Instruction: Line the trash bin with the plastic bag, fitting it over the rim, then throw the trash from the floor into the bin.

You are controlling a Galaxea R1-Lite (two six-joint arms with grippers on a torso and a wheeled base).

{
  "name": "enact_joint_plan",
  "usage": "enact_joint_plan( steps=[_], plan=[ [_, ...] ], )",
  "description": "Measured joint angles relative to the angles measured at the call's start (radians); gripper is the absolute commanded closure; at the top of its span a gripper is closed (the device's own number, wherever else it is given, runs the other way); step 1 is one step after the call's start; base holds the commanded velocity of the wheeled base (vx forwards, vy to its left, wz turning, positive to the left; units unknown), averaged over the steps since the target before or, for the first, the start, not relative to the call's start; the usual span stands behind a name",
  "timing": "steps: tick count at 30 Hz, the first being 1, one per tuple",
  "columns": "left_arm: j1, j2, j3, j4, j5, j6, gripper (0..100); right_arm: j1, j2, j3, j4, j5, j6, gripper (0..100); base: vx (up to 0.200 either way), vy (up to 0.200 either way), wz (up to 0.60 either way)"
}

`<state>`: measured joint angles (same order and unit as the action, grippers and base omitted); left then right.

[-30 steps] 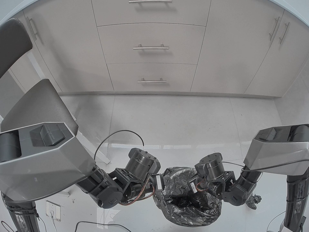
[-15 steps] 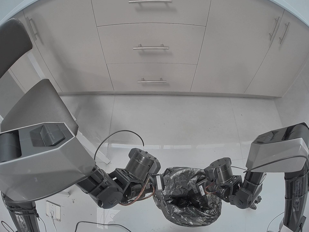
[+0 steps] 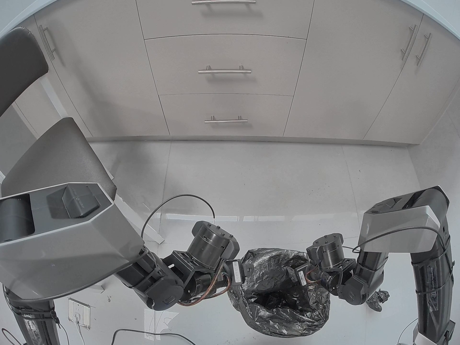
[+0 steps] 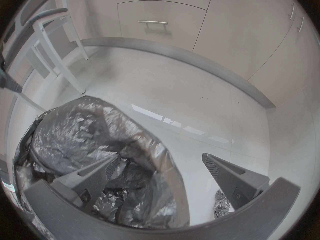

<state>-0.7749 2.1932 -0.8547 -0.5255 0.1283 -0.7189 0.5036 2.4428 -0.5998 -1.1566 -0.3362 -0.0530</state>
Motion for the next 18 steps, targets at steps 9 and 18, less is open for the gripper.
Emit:
enact_joint_plan(
  steps=[9, 18],
  plan=[
    [0.000, 0.001, 0.000, 0.000, 0.000, 0.000, 0, -0.023, 0.040, -0.079, 0.002, -0.063, -0.015, 0, 0.000, 0.000, 0.00],
    [-0.001, 0.001, 0.002, 0.000, 0.000, 0.000, 0, -0.031, 0.059, -0.113, 0.000, -0.117, -0.013, 0, 0.000, 0.000, 0.00]
  ],
)
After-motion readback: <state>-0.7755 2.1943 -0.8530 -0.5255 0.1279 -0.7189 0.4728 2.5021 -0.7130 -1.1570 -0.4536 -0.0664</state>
